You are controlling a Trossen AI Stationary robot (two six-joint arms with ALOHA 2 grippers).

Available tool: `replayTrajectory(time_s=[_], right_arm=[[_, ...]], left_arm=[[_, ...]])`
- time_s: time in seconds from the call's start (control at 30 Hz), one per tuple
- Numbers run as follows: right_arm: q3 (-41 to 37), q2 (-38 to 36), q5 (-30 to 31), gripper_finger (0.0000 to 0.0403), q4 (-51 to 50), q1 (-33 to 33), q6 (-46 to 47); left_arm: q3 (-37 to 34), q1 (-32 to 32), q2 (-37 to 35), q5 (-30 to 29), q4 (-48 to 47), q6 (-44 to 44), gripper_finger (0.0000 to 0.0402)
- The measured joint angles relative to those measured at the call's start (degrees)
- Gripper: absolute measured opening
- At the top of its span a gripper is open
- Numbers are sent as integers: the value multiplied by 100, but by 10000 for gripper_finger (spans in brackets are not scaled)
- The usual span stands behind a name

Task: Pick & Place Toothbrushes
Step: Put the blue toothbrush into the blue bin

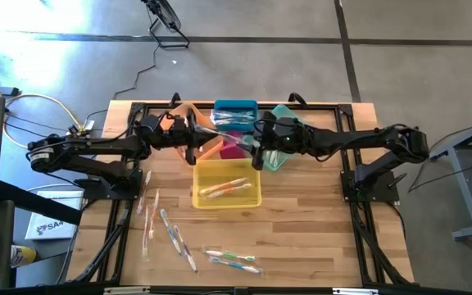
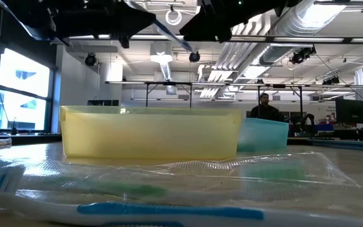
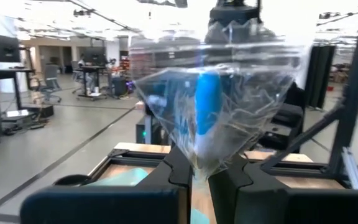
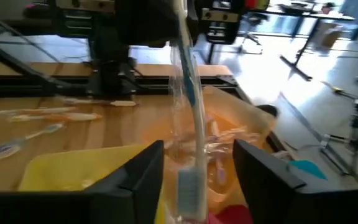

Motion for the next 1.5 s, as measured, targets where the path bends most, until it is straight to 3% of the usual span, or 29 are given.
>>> replayTrajectory(time_s=[0.13, 0.3, 0.53, 0.7, 0.9, 1.23, 1.37, 1.5], right_arm=[[0, -201, 805, 243, -277, 106, 11], [-2, -554, 1281, 298, -1130, 150, 128], [-2, -757, 1221, 302, -2379, 166, 1031], [-2, -744, 496, 270, -2748, 220, 1327], [-2, -741, -416, 199, -2738, 414, 1324], [-2, -739, -409, 21, -2827, 1011, 917], [-2, -737, -405, 10, -2926, 1219, 848], [-2, -737, -367, 10, -2940, 1337, 871]], left_arm=[[0, 182, 0, 41, 2, -148, 20], [1, 422, 0, 131, 42, -282, 20], [2, 938, 133, 111, 40, -587, 19], [4, 1259, 635, -40, 423, -873, 19], [308, 1520, 1498, -22, 943, -1265, 20], [1347, 1523, 2749, -306, 646, -1593, 21], [1470, 1601, 2848, -757, 2, -1762, 21], [1508, 1762, 2848, -832, -393, -1959, 21]])
